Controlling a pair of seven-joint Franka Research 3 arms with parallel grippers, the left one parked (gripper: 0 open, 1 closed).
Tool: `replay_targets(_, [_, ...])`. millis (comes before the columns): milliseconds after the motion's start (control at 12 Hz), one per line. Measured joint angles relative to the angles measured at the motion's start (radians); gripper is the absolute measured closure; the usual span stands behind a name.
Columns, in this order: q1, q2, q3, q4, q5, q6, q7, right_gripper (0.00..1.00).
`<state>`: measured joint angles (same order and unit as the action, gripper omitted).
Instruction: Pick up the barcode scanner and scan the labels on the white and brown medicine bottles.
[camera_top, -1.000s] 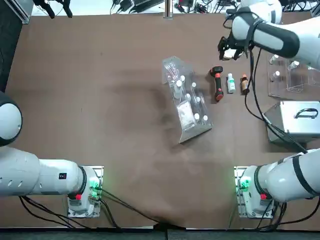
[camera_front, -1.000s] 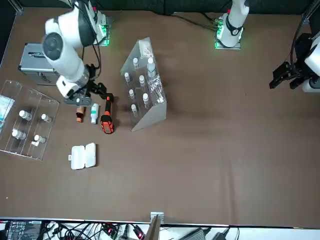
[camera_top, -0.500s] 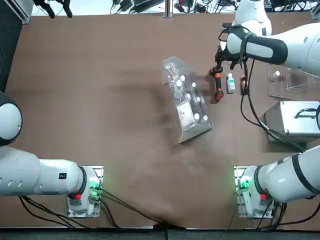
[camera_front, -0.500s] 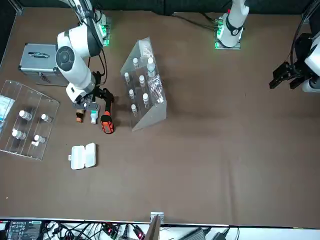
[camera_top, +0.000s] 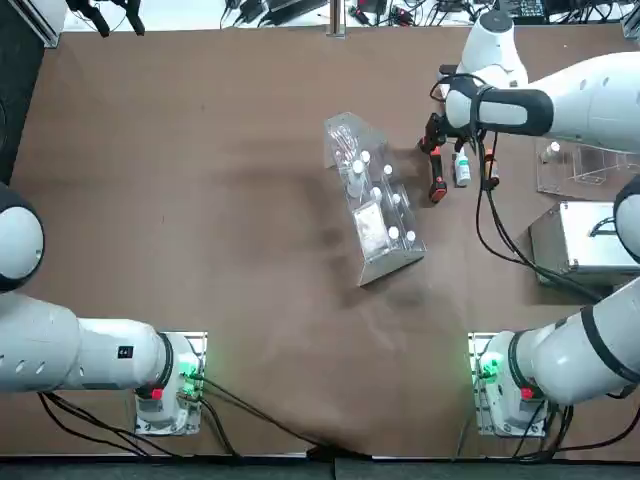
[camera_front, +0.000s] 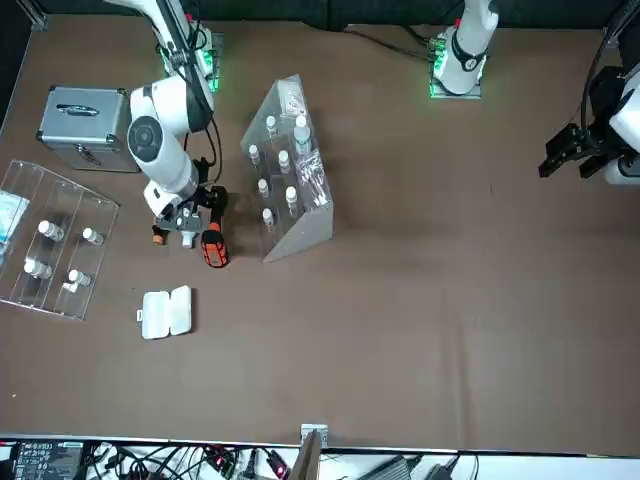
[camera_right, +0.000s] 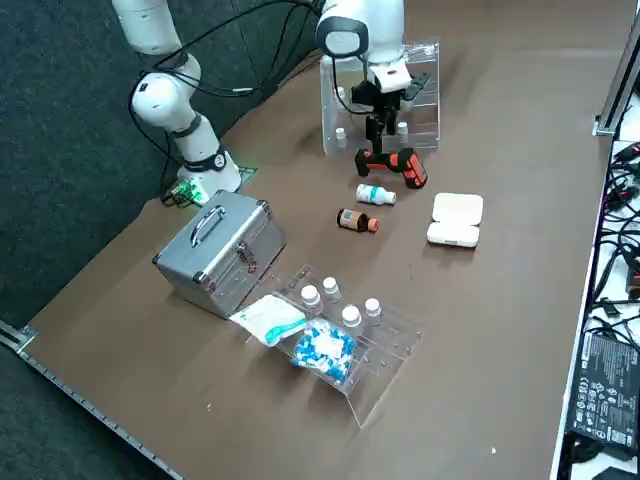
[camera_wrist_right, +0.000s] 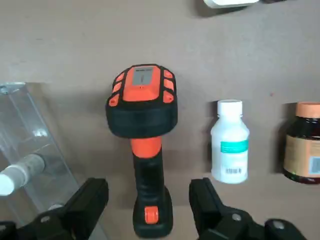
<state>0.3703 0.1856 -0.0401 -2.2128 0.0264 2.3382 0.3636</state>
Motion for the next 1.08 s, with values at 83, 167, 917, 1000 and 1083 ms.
replay_targets(83, [0.0,0.013,0.0,0.0,0.0,0.011,0.0,0.0])
replay_targets(167, [0.0,0.023,0.0,0.0,0.001,0.017,0.0,0.0])
replay_targets(917, [0.0,0.09,0.0,0.0,0.025,0.078,0.003,0.0])
replay_targets(1000, [0.0,0.095,0.0,0.0,0.027,0.079,0.003,0.0])
replay_targets(1083, [0.0,0.099,0.0,0.0,0.027,0.08,0.003,0.0])
